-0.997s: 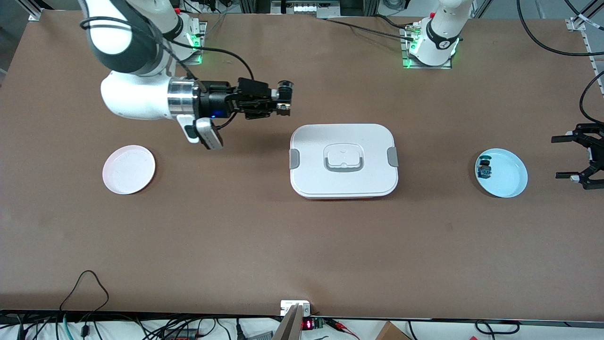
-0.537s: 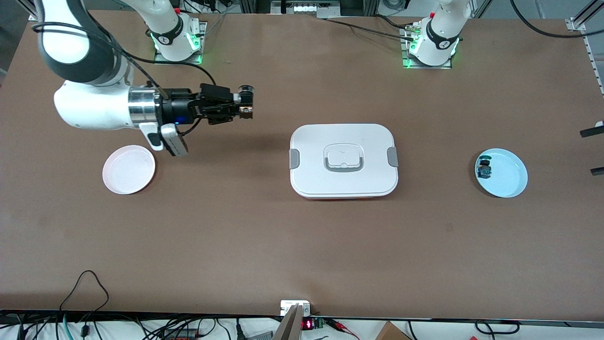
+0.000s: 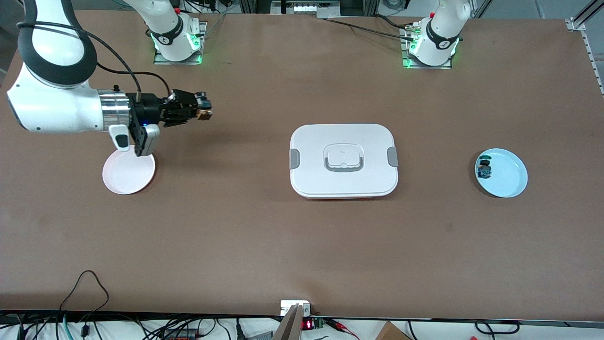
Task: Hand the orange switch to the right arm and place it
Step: 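Lower the switch with the right gripper onto the small white plate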
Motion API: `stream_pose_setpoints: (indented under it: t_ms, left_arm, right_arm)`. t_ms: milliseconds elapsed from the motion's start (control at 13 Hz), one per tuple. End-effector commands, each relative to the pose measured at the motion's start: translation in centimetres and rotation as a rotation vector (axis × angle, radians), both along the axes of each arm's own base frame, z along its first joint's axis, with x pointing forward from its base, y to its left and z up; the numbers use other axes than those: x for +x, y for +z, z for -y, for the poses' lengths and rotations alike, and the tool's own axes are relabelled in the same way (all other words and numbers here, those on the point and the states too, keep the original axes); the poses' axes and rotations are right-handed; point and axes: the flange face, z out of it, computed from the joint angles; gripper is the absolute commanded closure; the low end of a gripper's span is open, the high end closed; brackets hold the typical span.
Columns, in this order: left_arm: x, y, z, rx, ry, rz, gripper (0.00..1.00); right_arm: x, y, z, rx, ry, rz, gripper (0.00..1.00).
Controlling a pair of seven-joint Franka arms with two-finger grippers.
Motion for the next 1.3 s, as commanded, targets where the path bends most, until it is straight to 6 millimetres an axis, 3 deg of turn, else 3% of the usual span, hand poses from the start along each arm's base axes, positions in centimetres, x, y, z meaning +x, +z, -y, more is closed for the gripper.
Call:
stream_pose_setpoints:
  t_ms: [0, 230, 383, 537, 767, 1227]
  left_arm:
    - [-1.6, -0.7, 2.5, 0.003, 0.357, -0.082, 0.00]
    - [-1.7, -3.0, 4.9, -0.010, 0.675, -0.191, 0.00]
    - [-1.1, -6.3, 6.9, 0.049, 0.768, -0.240, 0.00]
    - [-0.6, -9.6, 8.1, 0.074, 0.835, -0.247, 0.00]
    - [-0.2, -10.0, 8.6, 0.073, 0.834, -0.242, 0.00]
    - [0.4, -10.1, 8.2, 0.075, 0.828, -0.244, 0.00]
  right_arm:
    - [-0.9, -0.6, 2.7, -0.159, 0.102, 0.044, 0.95]
    - [-0.9, -1.8, 6.2, -0.365, 0.210, 0.077, 0.94]
    - [-0.2, -3.2, 8.5, -0.545, 0.333, 0.155, 0.94]
    - [0.5, -4.4, 11.0, -0.593, 0.470, 0.243, 0.94]
    - [1.5, -7.0, 14.3, -0.582, 0.627, 0.372, 0.94]
    - [1.0, -12.5, 17.0, -0.548, 1.000, 0.610, 0.94]
